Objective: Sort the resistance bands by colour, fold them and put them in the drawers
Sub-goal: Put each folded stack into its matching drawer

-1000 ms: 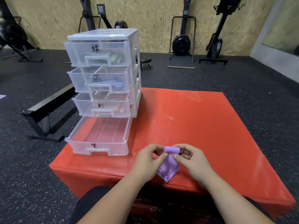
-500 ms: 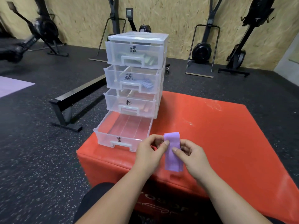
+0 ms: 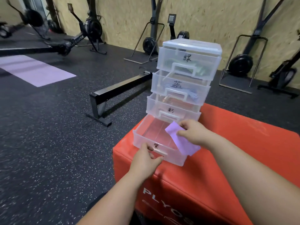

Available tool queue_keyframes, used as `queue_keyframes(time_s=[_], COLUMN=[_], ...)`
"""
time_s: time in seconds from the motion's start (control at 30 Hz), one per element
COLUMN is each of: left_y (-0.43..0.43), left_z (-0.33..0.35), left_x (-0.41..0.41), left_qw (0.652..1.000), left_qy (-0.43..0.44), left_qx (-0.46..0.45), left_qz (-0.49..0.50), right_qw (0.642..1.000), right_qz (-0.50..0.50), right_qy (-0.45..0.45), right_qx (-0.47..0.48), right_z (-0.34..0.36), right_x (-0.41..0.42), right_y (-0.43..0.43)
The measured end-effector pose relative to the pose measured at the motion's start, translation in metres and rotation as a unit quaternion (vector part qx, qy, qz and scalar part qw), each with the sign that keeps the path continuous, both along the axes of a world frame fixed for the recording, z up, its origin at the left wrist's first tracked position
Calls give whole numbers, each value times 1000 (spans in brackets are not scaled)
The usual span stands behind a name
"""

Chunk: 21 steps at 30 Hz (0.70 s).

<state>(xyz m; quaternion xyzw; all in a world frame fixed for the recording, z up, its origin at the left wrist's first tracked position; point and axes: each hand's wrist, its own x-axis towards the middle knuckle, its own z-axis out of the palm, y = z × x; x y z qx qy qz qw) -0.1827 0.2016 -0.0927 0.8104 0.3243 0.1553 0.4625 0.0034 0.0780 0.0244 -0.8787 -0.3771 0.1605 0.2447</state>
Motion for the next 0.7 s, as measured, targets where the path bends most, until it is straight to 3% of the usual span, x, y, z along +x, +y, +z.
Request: queue_keyframes(time_s=[0.13,0.2,0.27,0.4,0.53,0.7], left_y=[24,32,41,51,57,58], left_z=[-5,-8,-11,-19,-25,-30], left_x=[-11,-13,-13,-8,-1,7], left_qw=[999,998,998,998,998,998], left_qy=[39,50,55,51,53,39], left_qx=[36,30,28,8,6,7], left_qz=[7,11,18,33,34,47], right_qw=[975,962,965,972,965,980], right_qz=[73,111,144,175,136,126], right_qy=[-139,-166,-147,-3,-38,-34], right_qx=[-159,-185,-161,-155,-219,-152], right_z=[-11,-15,-14,-36,-82,-90], right_x=[13,16,17,31,36,39], right_y=[56,78,96,106,98,101])
